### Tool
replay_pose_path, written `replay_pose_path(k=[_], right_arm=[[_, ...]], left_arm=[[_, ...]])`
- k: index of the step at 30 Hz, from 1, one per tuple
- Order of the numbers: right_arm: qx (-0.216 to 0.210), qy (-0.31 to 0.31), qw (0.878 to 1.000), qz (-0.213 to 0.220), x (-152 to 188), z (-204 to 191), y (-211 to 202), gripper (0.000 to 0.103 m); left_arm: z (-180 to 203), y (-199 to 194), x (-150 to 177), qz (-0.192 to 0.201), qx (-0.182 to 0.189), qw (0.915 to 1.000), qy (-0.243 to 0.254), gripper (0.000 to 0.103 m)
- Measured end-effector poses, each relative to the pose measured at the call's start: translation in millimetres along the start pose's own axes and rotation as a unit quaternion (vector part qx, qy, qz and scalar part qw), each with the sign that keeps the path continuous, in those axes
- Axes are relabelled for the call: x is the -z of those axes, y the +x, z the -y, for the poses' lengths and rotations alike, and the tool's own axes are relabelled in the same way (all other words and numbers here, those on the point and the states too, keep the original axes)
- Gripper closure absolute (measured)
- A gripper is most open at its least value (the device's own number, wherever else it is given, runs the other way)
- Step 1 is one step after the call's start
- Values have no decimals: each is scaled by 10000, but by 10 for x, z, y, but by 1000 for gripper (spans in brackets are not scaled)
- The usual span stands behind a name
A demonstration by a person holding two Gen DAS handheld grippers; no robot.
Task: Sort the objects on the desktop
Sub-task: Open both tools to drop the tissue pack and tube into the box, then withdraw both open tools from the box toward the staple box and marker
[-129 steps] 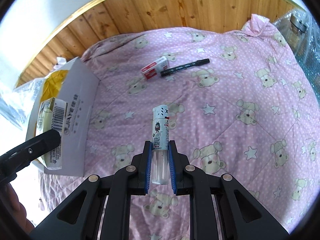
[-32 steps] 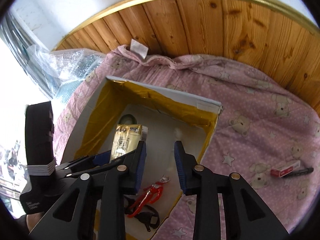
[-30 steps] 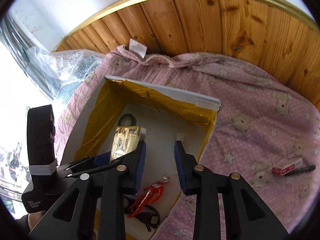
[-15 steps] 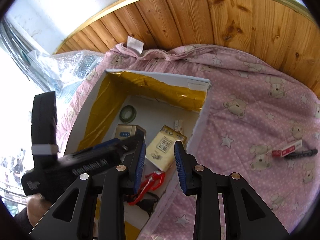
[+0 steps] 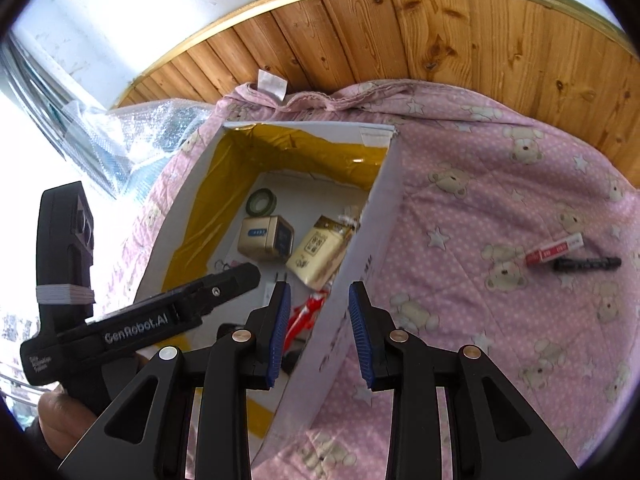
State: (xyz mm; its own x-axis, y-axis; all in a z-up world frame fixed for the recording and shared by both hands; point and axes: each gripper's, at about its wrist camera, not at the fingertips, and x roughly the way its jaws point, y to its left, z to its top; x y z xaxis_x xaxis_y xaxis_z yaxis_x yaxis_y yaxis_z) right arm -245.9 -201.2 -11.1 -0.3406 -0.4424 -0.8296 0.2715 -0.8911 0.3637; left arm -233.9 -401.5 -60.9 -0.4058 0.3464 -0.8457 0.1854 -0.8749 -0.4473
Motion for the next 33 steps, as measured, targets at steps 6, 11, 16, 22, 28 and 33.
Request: replay_pose_path(k=[6,11,16,22,28,33], right_arm=[[-43,-81,9999,84,175,-110,-235,70],[-68,-153,9997,157,338,-169,-419,69],[-38,-145,9996,230,518,-165,-604,69],[-27,-88,9995,304,726,-145,-780,69],[-6,87,9994,341,974,-50,-928,69],[30,280,9990,338,1196,50,-1019,69]], left_arm=[[214,-236,237,25,35,9998,196,34],[306,-471,376,128,56,9995,272,34],[412,-693,509,238,75,9989,402,34],[544,-900,700,302,115,9978,578,34],[672,-1051,879,332,162,9963,778,34],[774,-1134,1037,329,188,9949,937,34]])
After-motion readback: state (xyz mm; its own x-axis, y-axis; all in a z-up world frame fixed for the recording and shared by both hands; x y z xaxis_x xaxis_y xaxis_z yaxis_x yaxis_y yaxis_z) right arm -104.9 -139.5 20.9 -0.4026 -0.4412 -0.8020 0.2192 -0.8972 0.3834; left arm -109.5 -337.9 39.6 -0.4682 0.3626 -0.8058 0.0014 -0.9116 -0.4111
